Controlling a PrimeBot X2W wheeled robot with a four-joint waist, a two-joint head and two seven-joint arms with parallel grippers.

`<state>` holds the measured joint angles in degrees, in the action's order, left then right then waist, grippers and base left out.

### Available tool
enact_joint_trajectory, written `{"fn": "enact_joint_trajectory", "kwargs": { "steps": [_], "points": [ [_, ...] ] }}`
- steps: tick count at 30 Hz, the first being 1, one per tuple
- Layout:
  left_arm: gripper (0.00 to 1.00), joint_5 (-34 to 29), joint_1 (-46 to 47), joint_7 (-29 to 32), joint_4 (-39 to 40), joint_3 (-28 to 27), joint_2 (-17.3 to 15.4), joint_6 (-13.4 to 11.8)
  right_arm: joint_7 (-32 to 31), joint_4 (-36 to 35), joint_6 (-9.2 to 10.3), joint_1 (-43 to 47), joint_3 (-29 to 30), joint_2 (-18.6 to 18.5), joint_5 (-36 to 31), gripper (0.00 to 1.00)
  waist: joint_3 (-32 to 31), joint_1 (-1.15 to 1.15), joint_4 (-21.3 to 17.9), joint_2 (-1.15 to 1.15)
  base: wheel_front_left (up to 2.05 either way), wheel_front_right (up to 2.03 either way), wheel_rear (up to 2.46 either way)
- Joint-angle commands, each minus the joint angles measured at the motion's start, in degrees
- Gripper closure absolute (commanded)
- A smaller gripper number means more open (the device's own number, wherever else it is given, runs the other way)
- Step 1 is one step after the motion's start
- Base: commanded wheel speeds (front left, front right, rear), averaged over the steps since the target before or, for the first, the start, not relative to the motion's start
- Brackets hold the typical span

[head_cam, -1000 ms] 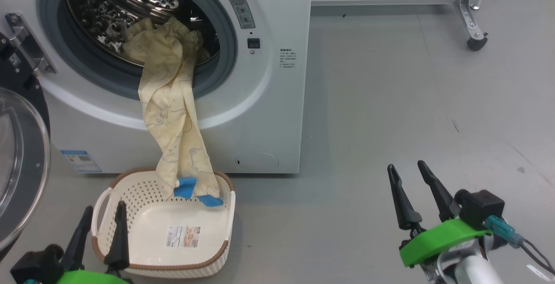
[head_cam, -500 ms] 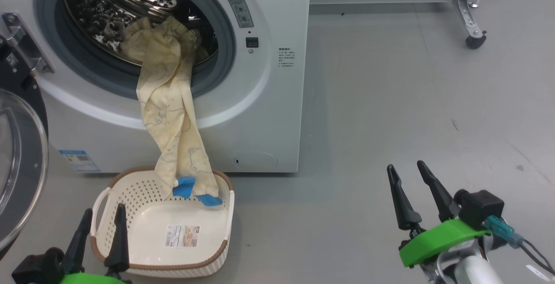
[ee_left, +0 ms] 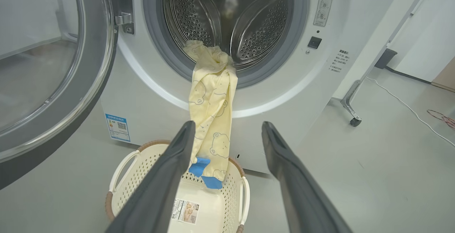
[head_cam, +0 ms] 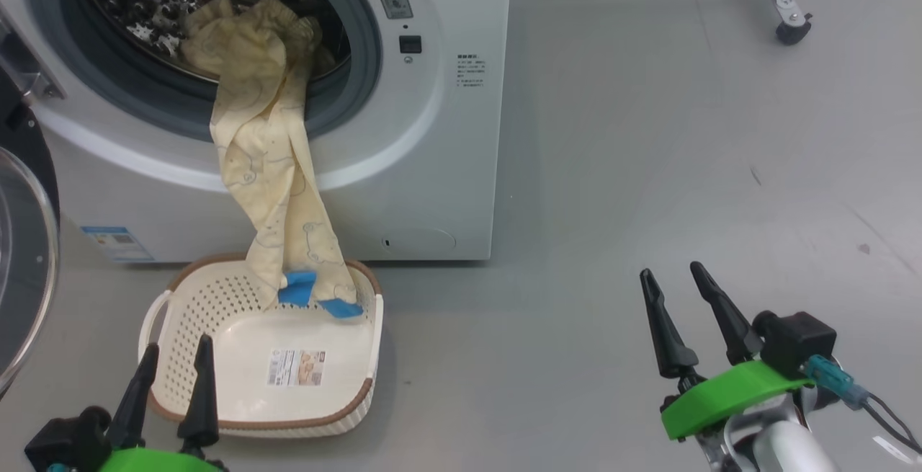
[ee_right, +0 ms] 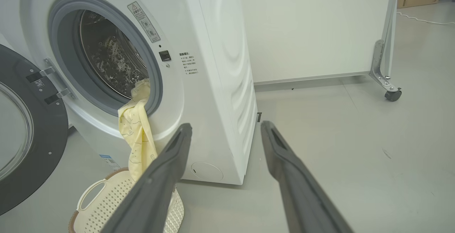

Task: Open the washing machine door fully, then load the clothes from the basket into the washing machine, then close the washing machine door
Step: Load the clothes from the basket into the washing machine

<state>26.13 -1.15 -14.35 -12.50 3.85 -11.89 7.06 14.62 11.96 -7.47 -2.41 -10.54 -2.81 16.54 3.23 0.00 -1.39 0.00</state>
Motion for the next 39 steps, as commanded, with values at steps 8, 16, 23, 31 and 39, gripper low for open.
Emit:
{"fn": "enact_joint_trajectory", "kwargs": {
  "steps": [8, 16, 23, 31, 39],
  "points": [
    [0.0, 2.82, 11.73, -0.4, -4.07, -1.2, -3.66, 0.36, 0.38, -3.96, -0.02, -5.91, -1.67, -0.07, -2.17, 0.0, 11.54, 0.0, -1.1, 0.0, 0.0, 0.0, 0.0],
    [0.0, 7.71, 22.9, 0.15, -9.24, 3.71, -7.79, 0.41, 0.38, -5.61, -0.02, -8.56, -1.57, -0.07, -3.35, 0.0, 20.43, 0.0, -2.18, 0.0, 0.0, 0.0, 0.0],
    [0.0, 14.65, 36.03, 1.38, -16.57, 10.77, -12.05, 0.42, 0.38, -7.42, -0.02, -10.59, -1.91, -0.07, -4.27, 0.0, 27.88, 0.0, -3.95, 0.0, 0.0, 0.0, 0.0],
    [0.0, 19.81, 47.21, 2.89, -23.58, 17.15, -14.54, 0.42, 0.38, -8.95, -0.02, -11.53, -2.71, -0.07, -4.02, 0.0, 32.61, 0.0, -6.56, 0.0, 0.0, 0.0, 0.0],
    [0.0, 21.31, 57.03, 3.66, -33.79, 19.86, -15.82, 0.42, 0.38, -10.08, -0.02, -12.16, -4.66, -0.07, -3.01, 0.0, 35.34, 0.0, -9.62, 0.0, 0.0, 0.0, 0.0]
  ]
}}
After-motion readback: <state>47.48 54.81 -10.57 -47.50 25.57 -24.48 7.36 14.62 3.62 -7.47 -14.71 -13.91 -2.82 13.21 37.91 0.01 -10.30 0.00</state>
